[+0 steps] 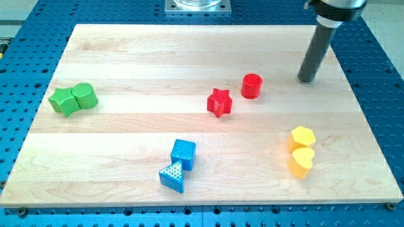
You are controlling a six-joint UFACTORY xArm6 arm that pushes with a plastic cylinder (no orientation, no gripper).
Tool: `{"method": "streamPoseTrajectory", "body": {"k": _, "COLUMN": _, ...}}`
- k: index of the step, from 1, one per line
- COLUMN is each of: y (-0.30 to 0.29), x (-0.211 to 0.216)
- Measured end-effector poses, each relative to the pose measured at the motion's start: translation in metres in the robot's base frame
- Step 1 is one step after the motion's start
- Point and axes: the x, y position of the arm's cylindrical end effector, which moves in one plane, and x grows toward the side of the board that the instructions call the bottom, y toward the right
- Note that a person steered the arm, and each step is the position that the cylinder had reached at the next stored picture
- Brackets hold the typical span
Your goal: Place the red blocks above the blue blocks
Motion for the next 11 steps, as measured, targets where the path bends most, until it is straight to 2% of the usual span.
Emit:
{"method": "streamPoseTrajectory", "body": {"k": 2, "y": -0.126, "x": 0.065}}
{"method": "streamPoseTrajectory", "body": {"k": 3, "y": -0.088, "x": 0.046}}
{"method": "streamPoseTrajectory", "body": {"k": 4, "y": -0.101, "x": 0.017}}
{"method": "streamPoseTrajectory", "body": {"k": 5, "y": -0.144, "x": 0.024}}
{"method": "streamPoseTrajectory", "body": {"k": 6, "y": -0.181, "x": 0.067}}
{"method": "streamPoseTrajectory", "body": {"k": 7, "y": -0.158, "x": 0.088}}
{"method": "streamPoseTrajectory", "body": {"k": 8, "y": -0.101, "x": 0.092}}
{"method": "streamPoseTrajectory", "body": {"k": 9, "y": -0.125, "x": 0.11}}
{"method": "streamPoseTrajectory", "body": {"k": 10, "y": -0.188, "x": 0.139}}
{"method": "streamPoseTrajectory", "body": {"k": 11, "y": -0.227, "x": 0.148}}
